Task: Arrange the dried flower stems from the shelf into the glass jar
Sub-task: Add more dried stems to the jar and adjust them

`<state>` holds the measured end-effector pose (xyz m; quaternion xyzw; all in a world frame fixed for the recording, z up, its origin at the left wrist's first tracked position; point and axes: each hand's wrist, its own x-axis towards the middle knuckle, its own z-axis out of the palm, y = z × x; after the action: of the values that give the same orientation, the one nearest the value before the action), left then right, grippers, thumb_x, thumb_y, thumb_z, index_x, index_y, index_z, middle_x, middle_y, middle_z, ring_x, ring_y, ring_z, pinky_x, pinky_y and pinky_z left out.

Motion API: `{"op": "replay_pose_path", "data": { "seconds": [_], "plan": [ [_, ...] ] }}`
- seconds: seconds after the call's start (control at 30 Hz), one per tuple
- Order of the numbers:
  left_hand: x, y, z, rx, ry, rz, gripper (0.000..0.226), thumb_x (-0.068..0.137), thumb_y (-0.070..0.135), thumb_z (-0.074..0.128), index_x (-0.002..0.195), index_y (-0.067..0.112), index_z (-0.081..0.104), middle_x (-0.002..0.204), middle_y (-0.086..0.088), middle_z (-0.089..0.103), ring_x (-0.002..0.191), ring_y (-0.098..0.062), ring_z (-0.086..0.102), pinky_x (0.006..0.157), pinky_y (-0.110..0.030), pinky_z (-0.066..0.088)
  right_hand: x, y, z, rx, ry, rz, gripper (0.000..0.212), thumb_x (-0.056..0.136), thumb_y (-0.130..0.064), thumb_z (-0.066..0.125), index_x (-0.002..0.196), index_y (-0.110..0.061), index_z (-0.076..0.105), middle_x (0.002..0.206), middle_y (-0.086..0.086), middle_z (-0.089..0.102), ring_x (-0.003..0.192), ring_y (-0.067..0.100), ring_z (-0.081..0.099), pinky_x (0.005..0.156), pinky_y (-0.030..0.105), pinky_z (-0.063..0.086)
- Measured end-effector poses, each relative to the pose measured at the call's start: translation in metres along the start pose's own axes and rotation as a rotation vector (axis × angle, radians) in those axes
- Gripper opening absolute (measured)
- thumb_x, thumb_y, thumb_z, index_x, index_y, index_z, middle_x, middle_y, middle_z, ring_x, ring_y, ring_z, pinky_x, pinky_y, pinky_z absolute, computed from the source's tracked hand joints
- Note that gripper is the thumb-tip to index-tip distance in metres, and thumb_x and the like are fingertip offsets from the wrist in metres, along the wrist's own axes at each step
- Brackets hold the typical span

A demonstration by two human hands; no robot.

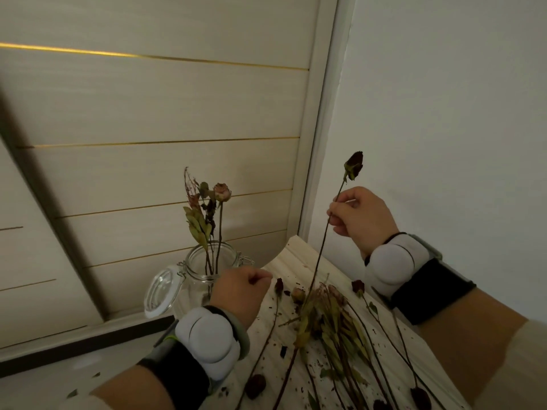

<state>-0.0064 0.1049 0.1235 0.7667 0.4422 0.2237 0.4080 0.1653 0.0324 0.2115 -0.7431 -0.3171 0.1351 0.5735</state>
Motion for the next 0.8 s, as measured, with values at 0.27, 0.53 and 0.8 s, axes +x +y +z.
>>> {"op": "replay_pose_path", "data": {
  "seconds": [0.27,0.53,0.8],
  "plan": [
    [0.018,0.003,-0.062,0.084,0.185,0.031,0.019,0.091,0.023,0.055,0.101,0.022,0.071,0.103,0.003,0.069,0.099,-0.015,0.061,0.092,-0.024,0.046,0.002,-0.058,0.049,0.091,-0.018,-0.115,0.019,0.086,-0.006,0.054,0.074,-0.021,0.050,0.076,0.006,0.063,0.064,0.015,0.060,0.065,0.029,0.054],
    [0.035,-0.042,-0.094,0.168,0.212,-0.068,0.035,0.091,0.024,0.054,0.126,0.019,0.056,0.127,0.000,0.061,0.118,-0.019,0.055,0.104,-0.028,0.040,0.002,-0.069,0.103,0.018,-0.019,-0.143,0.019,0.084,-0.008,0.055,0.074,-0.023,0.050,0.079,0.009,0.068,0.078,0.029,0.068,0.079,0.045,0.058],
    [0.046,-0.072,-0.085,0.309,-0.018,-0.055,0.068,0.092,0.049,0.046,0.148,0.022,0.021,0.154,0.002,0.026,0.141,-0.017,0.028,0.115,-0.030,0.024,0.009,-0.036,0.137,-0.141,-0.050,-0.159,0.024,0.083,-0.012,0.057,0.069,-0.030,0.048,0.077,0.007,0.068,0.082,0.028,0.067,0.080,0.048,0.055]
  ]
}}
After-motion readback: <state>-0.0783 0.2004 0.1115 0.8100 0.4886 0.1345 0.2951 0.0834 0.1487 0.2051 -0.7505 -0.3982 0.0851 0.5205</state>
